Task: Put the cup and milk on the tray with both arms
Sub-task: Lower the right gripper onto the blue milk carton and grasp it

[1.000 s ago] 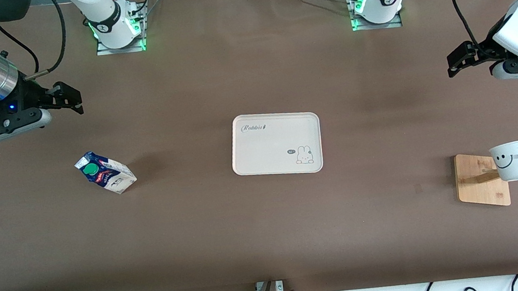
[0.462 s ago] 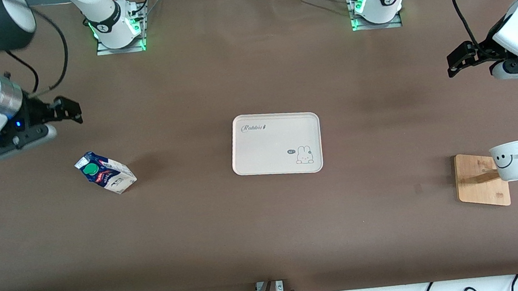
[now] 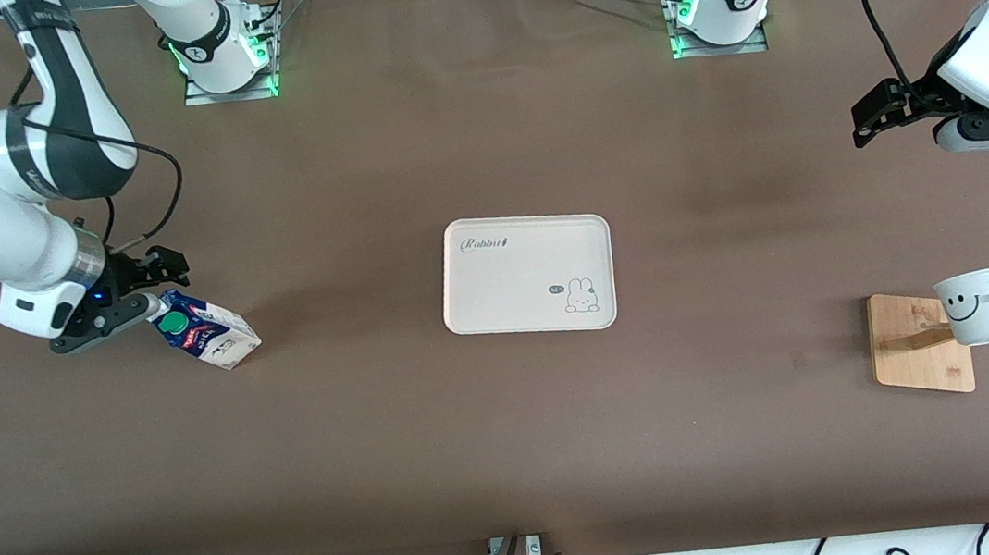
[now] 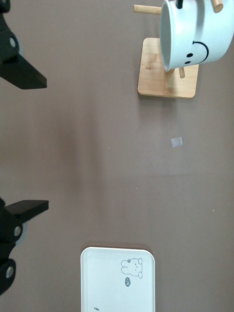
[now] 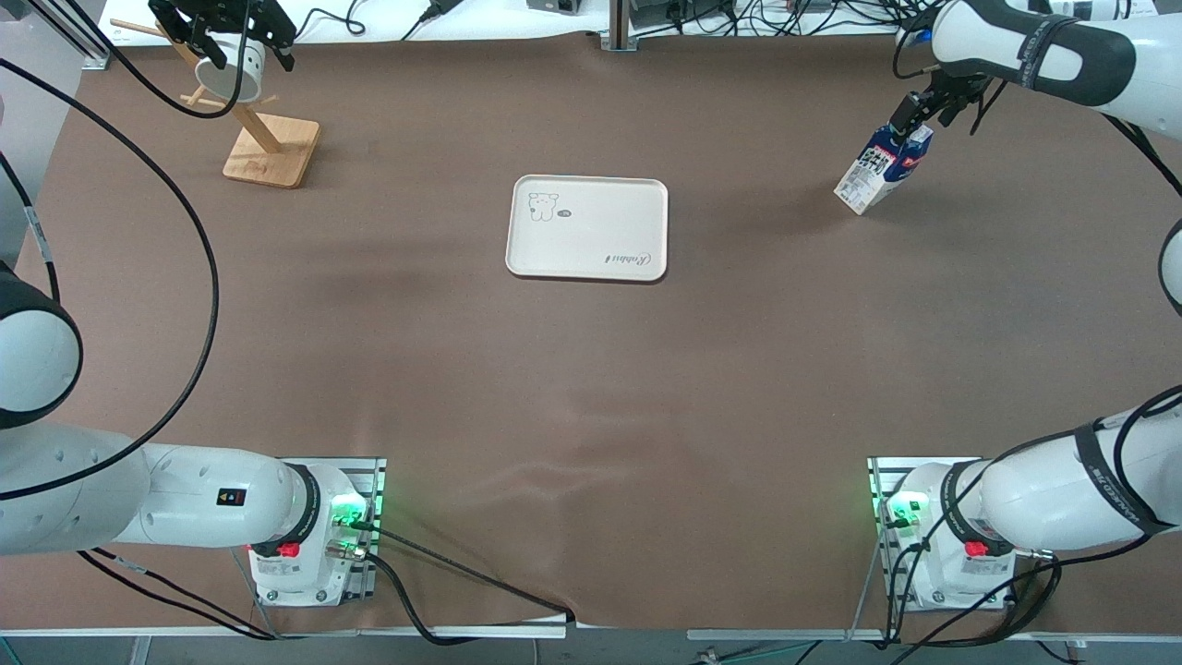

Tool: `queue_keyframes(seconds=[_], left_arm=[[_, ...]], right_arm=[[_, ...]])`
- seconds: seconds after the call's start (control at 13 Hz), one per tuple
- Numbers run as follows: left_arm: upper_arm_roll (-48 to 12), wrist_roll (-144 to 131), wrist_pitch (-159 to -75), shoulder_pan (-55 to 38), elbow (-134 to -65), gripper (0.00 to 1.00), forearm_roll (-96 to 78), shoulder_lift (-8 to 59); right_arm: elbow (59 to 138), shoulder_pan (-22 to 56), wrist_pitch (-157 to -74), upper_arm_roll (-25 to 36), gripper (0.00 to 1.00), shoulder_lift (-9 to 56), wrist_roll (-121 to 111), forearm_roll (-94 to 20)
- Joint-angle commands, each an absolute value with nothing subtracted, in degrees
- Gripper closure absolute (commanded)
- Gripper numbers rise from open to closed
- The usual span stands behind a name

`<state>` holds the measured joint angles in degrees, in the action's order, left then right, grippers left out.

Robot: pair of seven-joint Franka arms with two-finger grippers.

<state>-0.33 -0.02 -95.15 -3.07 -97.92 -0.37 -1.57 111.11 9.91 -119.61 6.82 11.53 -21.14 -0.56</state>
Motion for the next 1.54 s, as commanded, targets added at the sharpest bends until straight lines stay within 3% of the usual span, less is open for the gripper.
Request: queue_keyframes(seconds=[0.0,0.54,0.69,0.85,1.0,1.23,1.46], left_arm=[[-0.7,-0.7,-94.22,-3.25,-96.06,0.0,0.7,-0.62],[-0.7,-0.62,-94.13,-3.25,-96.06,0.0,0.7,-0.62],[-0.79,-0.61,-94.13,-3.25,-96.06,0.0,0.7,-0.62],[-0.79,-0.62,-94.13,-3.25,-95.98,0.0,0.7,-0.62],[-0.7,-0.62,-94.13,-3.25,-96.06,0.0,0.7,-0.62],[-0.7,-0.62,-94.22,-3.25,-95.98,0.0,0.7,-0.62],[-0.7,-0.62,-94.13,-3.25,-95.98,0.0,0.7,-0.62]], right_arm=[[111.53,9.76,-122.25,6.59,0.0,12.39,-23.89,-0.09],[111.27,9.76,-125.07,6.59,0.0,15.29,-27.07,-0.17],[111.18,9.76,-125.07,6.5,0.16,15.38,-27.07,-0.53],[111.09,9.76,-125.07,6.59,0.45,15.82,-27.07,-0.7],[110.57,9.84,-124.72,6.5,0.62,15.82,-26.55,-0.88],[108.55,10.55,-122.36,6.07,0.62,15.65,-22.86,-2.28],[102.15,12.56,-113.85,3.53,0.62,15.56,-15.06,-3.34]])
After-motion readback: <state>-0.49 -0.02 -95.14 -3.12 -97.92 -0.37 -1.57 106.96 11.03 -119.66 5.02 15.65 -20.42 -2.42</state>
